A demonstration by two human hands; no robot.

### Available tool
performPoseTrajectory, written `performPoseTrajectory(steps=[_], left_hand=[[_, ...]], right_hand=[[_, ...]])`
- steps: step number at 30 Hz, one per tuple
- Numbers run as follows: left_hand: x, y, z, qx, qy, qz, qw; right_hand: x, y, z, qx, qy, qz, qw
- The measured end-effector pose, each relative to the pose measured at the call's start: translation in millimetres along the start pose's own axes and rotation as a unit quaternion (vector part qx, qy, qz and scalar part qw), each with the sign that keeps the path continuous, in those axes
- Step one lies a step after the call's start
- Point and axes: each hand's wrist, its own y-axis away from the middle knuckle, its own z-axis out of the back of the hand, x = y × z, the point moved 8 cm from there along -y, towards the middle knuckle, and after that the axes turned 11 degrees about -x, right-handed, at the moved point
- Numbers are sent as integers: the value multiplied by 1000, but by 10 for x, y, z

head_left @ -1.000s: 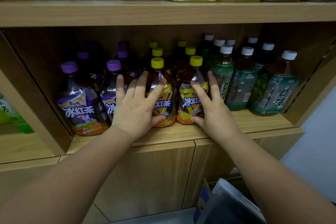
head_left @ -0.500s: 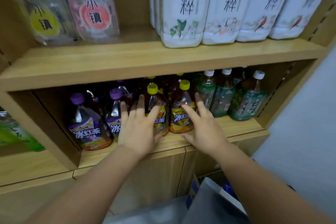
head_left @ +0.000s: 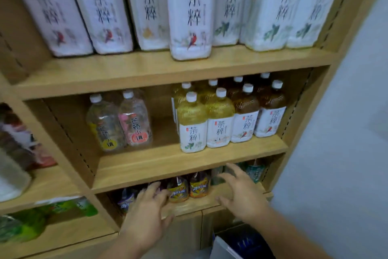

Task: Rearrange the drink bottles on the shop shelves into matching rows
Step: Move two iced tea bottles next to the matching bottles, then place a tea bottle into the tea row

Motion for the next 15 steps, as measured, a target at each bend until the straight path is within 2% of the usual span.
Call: performPoseTrajectory(steps=[4,9,13,15], left_hand=[[-349,42,917,-49,60,-4,997],[-733,-148,1945,-146,64,-13,987],[-880,-342,2606,-233,67,-16,970],[-909,-427,2889,-270,66,-17,960]], right_hand=[[200,-96,960,-44,-35,19,998],[460,-321,2085,-149,-89,44,984],[668,-435,2617,-226,-193,55,953],[782,-527,2755,-232,-211,50,948]])
